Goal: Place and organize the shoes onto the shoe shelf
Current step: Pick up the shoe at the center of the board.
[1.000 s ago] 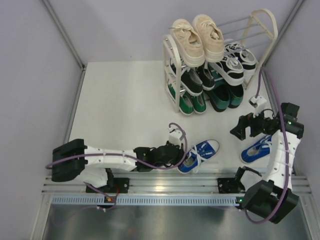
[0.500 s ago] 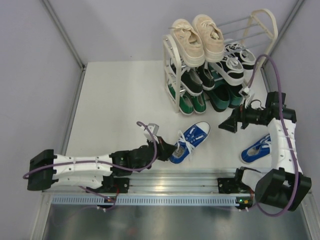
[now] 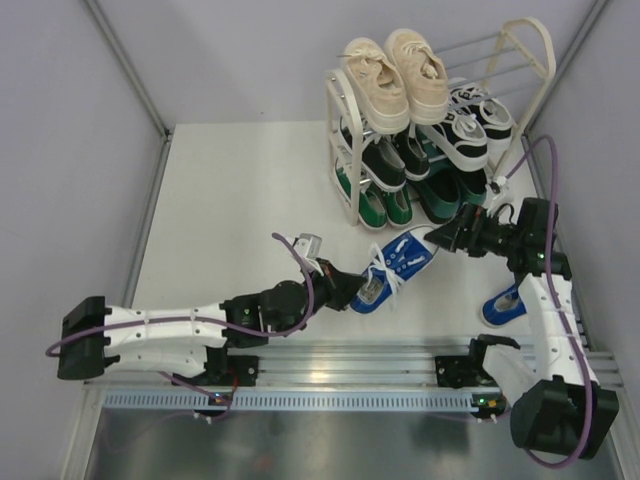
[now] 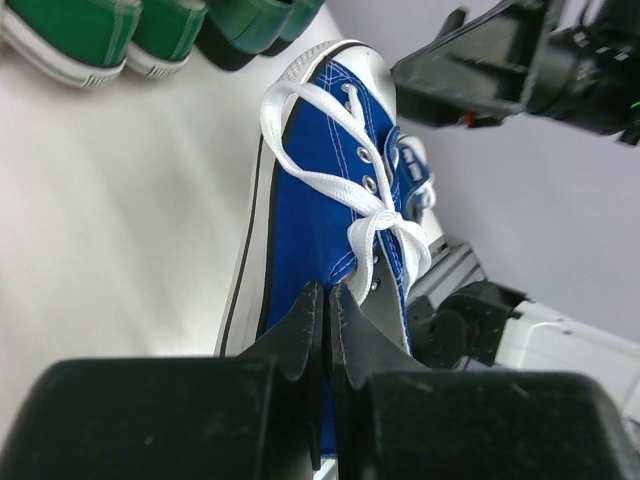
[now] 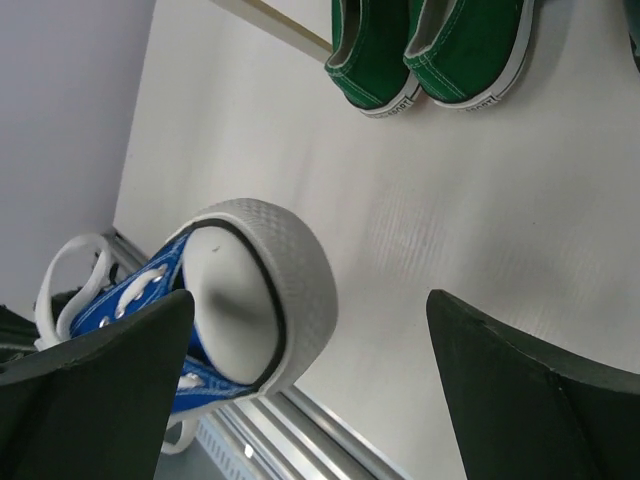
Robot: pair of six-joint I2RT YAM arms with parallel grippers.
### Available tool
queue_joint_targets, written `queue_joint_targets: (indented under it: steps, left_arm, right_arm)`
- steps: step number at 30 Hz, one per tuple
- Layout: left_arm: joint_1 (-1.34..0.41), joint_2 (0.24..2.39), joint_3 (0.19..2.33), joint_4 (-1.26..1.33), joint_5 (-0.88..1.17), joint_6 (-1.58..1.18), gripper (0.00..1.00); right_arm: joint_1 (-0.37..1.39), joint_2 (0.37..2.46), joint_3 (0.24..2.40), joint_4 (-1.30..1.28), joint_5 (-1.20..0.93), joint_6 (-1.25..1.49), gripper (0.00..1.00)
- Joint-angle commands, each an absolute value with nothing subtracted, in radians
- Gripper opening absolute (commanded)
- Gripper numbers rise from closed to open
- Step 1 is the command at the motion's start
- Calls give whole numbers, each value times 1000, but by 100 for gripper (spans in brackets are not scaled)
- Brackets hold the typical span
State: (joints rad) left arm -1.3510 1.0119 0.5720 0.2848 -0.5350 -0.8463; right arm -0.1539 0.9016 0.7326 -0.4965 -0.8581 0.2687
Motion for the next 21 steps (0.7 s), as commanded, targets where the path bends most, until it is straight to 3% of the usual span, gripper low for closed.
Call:
queue_joint_targets:
  steps: [1, 10, 13, 14, 16, 17, 19, 21]
  left_arm:
    - [-1353, 1018, 681, 486, -526, -807, 0]
    - [-1351, 1097, 764, 535, -489, -776, 0]
    - [-1353, 1124, 784, 549, -480, -772, 0]
    - [-1351, 1126, 787, 552, -480, -770, 0]
    - [-1351, 1137, 784, 564, -473, -765, 0]
    - [-1351, 1140, 781, 568, -463, -762, 0]
    - [-1351, 1144, 761, 574, -421, -756, 0]
    - [-1348, 1132, 738, 592, -335, -735, 23]
  right_arm:
    - [-138, 877, 712, -387, -862, 380, 99]
    - [-101, 867, 669, -215, -1026, 563, 98]
    - [-78, 900, 695, -219, -1077, 565, 80]
    - [-78, 907, 718, -232, -1100, 561, 64]
    - [-78, 925, 748, -256, -1109, 528, 46]
    - [-78, 930, 779, -267, -1141, 485, 30]
    - [-78, 930, 819, -320, -1155, 402, 17]
    - [-78, 928, 915, -535, -1152, 121, 4]
